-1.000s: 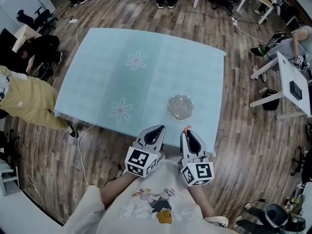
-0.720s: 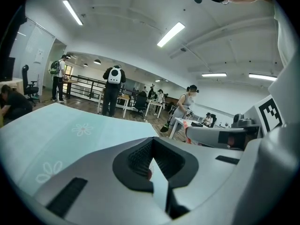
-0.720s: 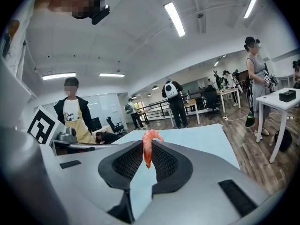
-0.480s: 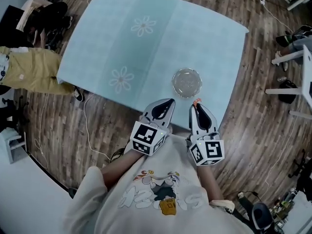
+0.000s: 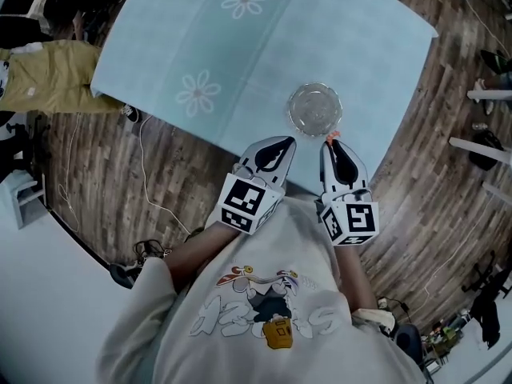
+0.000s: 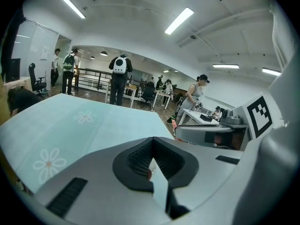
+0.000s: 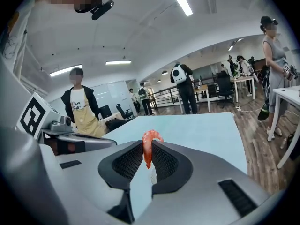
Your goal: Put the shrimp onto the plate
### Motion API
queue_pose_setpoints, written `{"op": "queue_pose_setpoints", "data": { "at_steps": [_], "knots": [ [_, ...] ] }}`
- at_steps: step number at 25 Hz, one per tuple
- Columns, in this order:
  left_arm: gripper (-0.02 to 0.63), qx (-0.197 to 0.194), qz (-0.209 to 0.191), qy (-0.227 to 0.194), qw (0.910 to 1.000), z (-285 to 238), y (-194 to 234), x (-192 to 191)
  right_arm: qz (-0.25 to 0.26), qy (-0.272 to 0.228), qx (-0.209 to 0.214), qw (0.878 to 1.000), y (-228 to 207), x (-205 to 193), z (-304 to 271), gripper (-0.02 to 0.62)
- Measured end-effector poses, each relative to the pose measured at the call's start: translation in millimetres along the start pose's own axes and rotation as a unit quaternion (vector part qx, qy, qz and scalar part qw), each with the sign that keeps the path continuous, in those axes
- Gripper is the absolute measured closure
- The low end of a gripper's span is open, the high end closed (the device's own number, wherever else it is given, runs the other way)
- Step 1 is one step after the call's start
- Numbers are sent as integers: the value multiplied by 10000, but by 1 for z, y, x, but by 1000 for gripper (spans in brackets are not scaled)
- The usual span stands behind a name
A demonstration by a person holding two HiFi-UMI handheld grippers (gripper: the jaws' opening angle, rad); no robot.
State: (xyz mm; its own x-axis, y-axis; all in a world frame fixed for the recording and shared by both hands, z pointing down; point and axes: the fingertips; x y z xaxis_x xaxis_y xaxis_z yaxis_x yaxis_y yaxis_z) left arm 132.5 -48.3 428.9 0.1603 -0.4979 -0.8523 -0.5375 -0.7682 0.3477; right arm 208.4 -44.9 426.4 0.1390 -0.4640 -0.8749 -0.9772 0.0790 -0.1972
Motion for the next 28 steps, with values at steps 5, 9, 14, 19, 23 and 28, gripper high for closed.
{"op": "queue_pose_setpoints", "data": {
  "at_steps": [5,9,14,19,23,28],
  "knots": [
    [598,81,167,173,9997,-14,8,-17,-18,284,126,9995,-13,-14,-22,518],
    [598,151,267,253,9992,-25,17,-28,-14,379,181,9991,-18,-18,-40,518],
    [598,136,319,420,9985,-35,19,-41,107,635,190,9977,-25,-37,-55,520],
    [598,239,348,501,9979,-48,23,-49,133,830,277,9961,-36,-54,-65,519],
    [598,377,446,543,9968,-50,33,-59,174,932,353,9949,-38,-65,-74,519],
    [598,476,675,699,9941,-57,44,-83,102,1070,403,9934,-44,-81,-89,518]
  ]
}}
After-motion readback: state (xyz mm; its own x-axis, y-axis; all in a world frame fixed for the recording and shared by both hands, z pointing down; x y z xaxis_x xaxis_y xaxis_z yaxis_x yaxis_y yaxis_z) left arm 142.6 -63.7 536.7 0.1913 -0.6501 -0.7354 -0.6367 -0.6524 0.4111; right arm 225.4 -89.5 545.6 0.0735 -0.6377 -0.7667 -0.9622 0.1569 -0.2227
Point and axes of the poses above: the fingertips, and each gripper's own axes: z backward along the fingers, y to its left, x out of its top, and after that the axes turned 12 degrees about -x, right-handed
